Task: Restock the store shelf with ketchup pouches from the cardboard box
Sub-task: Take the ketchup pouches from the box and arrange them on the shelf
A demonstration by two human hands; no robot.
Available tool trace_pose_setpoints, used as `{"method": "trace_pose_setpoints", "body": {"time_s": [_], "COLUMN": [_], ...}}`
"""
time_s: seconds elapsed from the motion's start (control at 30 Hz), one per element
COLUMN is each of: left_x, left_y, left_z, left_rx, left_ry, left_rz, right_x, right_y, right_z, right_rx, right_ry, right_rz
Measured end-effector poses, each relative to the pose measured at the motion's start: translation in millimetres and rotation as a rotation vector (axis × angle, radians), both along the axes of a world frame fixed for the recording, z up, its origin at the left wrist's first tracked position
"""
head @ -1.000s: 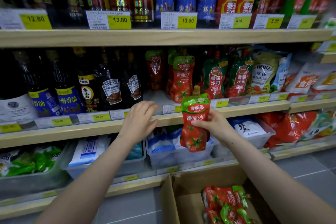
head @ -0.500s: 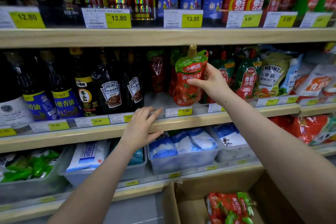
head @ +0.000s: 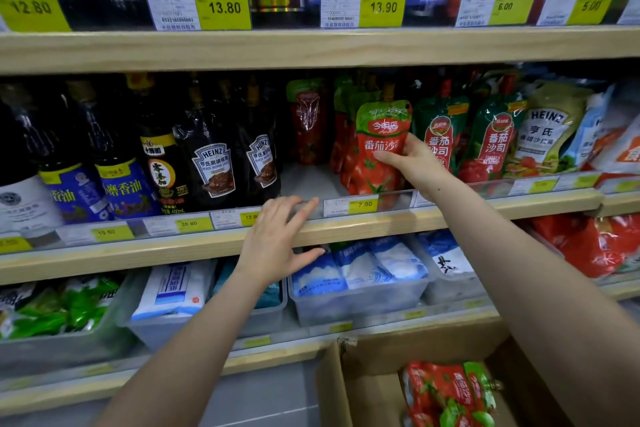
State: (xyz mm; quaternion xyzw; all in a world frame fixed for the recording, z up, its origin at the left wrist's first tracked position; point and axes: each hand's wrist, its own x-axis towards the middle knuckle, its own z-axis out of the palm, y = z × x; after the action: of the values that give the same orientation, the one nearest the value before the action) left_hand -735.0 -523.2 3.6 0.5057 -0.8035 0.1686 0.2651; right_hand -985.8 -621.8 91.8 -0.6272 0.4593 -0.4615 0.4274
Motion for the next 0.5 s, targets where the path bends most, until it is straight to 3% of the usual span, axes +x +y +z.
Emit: {"method": "trace_pose_setpoints", "body": {"time_s": [0.37,0.5], "left_x": [0,-12], "left_y": [3,9], "left_z": [1,2], "left_rx": [0.019,0.047], "left_ry": [-0.005,0.094], "left_rz": [-0.002,0.016], "right_x": [4,-4], "right_y": [4,25], "right_z": [2,8], "right_rx": [0.033,0.002], "right_ry": [0.051,0.134], "right_rz": [-0.028,-0.058]}}
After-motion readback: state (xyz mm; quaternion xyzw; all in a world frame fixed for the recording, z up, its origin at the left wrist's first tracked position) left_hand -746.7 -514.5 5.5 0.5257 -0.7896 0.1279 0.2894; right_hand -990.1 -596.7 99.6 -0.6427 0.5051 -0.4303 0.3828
